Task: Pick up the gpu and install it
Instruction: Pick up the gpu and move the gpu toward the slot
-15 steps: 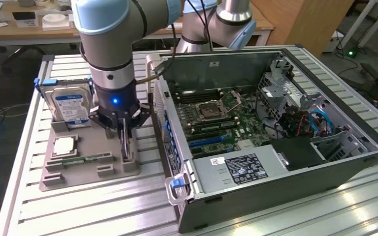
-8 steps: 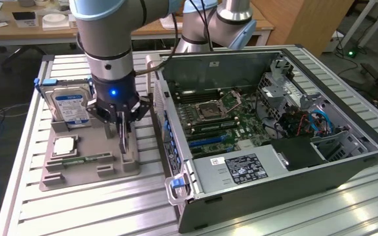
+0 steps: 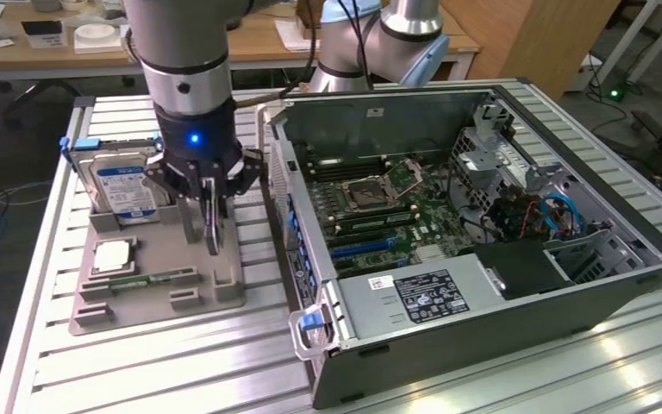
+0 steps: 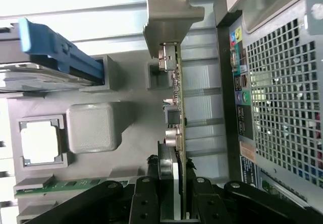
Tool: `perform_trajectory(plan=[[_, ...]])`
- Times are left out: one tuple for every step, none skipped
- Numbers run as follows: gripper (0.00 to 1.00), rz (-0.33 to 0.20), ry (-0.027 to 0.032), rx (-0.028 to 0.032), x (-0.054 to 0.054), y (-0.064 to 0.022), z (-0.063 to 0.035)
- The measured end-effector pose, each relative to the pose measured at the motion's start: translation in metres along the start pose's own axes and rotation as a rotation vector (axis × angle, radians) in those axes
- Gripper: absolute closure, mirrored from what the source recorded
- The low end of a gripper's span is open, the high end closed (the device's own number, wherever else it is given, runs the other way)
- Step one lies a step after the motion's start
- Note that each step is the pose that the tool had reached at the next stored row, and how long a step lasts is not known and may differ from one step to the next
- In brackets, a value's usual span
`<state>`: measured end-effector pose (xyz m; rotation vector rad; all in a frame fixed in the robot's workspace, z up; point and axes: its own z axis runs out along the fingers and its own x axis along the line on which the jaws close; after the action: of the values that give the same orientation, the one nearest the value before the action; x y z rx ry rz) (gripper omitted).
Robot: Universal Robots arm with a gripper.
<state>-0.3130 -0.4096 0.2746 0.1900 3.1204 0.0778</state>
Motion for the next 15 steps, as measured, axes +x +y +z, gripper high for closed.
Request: perform_trajectory(plan=[[0.71, 0.0, 0.0002, -0.0009, 0.0, 0.0002, -0.0044], [0.71, 0.0, 0.0004, -0.0017, 0.0, 0.0004, -0.0086], [0.71, 0.0, 0.0004, -0.0026, 0.0, 0.0006, -0.0127], [0.71, 0.0, 0.0006, -0.0035, 0.0, 0.0008, -0.0167], [0.71, 0.0, 0.0007, -0.0039, 0.0, 0.0009, -0.0183], [0.71, 0.0, 0.0005, -0.0041, 0.0, 0.0009, -0.0182], [0.71, 0.0, 0.0004, -0.0042, 0.0, 0.0009, -0.0181], [0.71, 0.0, 0.0005, -0.0042, 0.0, 0.0009, -0.0182], [0.71, 0.0, 0.0006, -0.0041, 0.0, 0.0009, -0.0182], [0.71, 0.0, 0.0006, -0.0041, 0.0, 0.0009, -0.0182], [0.71, 0.0, 0.0006, -0.004, 0.0, 0.0009, -0.0182], [0.71, 0.0, 0.0006, -0.0041, 0.0, 0.0009, -0.0182], [0.71, 0.0, 0.0007, -0.004, 0.0, 0.0009, -0.0183], [0.71, 0.0, 0.0006, -0.0041, 0.0, 0.0009, -0.0182], [0.71, 0.0, 0.0006, -0.004, 0.0, 0.0009, -0.0183]])
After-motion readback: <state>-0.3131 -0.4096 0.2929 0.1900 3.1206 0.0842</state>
